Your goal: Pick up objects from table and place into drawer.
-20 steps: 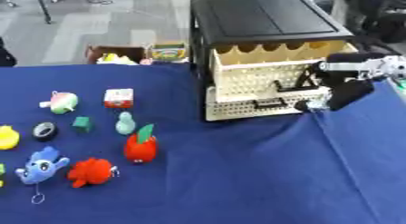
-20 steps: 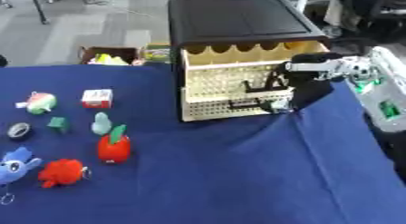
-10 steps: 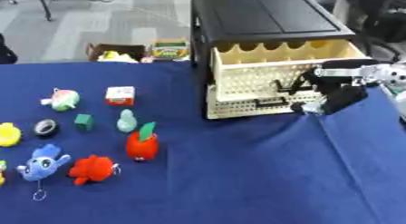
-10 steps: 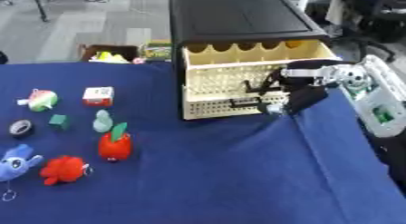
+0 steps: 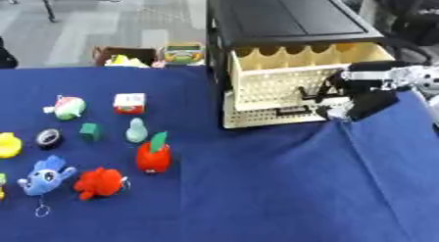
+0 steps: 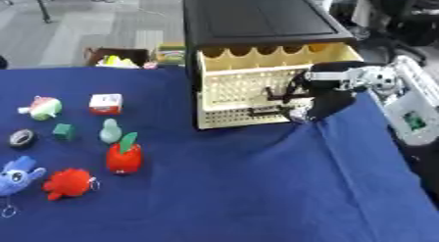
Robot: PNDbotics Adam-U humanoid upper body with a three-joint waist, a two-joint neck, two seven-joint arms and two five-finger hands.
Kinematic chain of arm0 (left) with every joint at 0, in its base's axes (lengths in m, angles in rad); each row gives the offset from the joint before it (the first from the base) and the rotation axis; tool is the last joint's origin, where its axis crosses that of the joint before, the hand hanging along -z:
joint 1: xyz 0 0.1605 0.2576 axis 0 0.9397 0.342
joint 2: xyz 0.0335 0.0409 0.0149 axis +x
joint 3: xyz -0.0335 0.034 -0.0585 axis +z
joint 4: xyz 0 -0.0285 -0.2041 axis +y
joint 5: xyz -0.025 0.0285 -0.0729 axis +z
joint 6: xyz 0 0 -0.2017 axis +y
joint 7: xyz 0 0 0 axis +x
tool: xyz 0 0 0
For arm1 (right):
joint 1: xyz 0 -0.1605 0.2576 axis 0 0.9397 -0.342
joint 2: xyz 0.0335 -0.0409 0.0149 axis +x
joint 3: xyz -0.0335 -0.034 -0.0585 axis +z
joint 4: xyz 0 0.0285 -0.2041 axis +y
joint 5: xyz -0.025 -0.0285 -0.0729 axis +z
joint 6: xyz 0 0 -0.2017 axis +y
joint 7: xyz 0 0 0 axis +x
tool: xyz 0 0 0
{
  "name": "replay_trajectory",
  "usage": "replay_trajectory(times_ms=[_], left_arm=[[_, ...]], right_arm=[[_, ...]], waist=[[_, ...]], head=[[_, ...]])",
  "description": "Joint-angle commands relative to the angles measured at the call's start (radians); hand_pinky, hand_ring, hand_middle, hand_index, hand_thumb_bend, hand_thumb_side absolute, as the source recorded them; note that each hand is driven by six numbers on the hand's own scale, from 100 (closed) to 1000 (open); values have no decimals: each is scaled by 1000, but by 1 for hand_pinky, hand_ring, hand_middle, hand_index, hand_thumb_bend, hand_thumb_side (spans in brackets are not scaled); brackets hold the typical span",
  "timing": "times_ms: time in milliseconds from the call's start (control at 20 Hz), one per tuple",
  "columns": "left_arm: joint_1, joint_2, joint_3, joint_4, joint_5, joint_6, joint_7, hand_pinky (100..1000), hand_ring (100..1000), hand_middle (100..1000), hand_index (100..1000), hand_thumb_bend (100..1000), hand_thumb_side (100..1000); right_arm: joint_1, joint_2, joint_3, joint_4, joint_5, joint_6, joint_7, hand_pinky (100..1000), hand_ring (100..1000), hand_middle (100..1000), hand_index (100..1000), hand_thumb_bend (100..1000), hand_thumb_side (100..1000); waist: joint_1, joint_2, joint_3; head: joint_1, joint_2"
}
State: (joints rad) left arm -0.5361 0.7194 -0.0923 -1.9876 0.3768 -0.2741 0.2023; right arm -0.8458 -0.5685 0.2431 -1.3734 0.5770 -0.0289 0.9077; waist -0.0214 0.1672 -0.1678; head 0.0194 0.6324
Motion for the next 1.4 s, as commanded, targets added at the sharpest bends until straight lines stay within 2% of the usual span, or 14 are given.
replay_trajectory(times_ms=[50,250,550,1400], left_arm=[[-12,16,11,-12,1,3,1,623,858,694,805,100,760],[-11,18,12,-12,1,3,3,622,857,694,805,100,757],[-15,19,13,-12,4,3,8,621,857,694,804,100,758],[-22,11,8,-12,6,4,6,621,859,696,802,100,758]], right_arm=[[-30,-25,-17,-17,24,-2,-1,100,119,100,578,175,580],[-31,-17,-28,-3,40,-5,-1,100,114,100,527,172,575],[-29,3,-39,11,50,-14,-1,100,112,100,507,168,570],[-19,-16,-30,-17,1,-26,-1,100,106,100,477,125,550]], waist=[[-1,-14,-3],[0,-14,-8],[-1,-14,-13],[7,-12,-10]], head=[[1,5],[4,7],[4,5],[8,8]])
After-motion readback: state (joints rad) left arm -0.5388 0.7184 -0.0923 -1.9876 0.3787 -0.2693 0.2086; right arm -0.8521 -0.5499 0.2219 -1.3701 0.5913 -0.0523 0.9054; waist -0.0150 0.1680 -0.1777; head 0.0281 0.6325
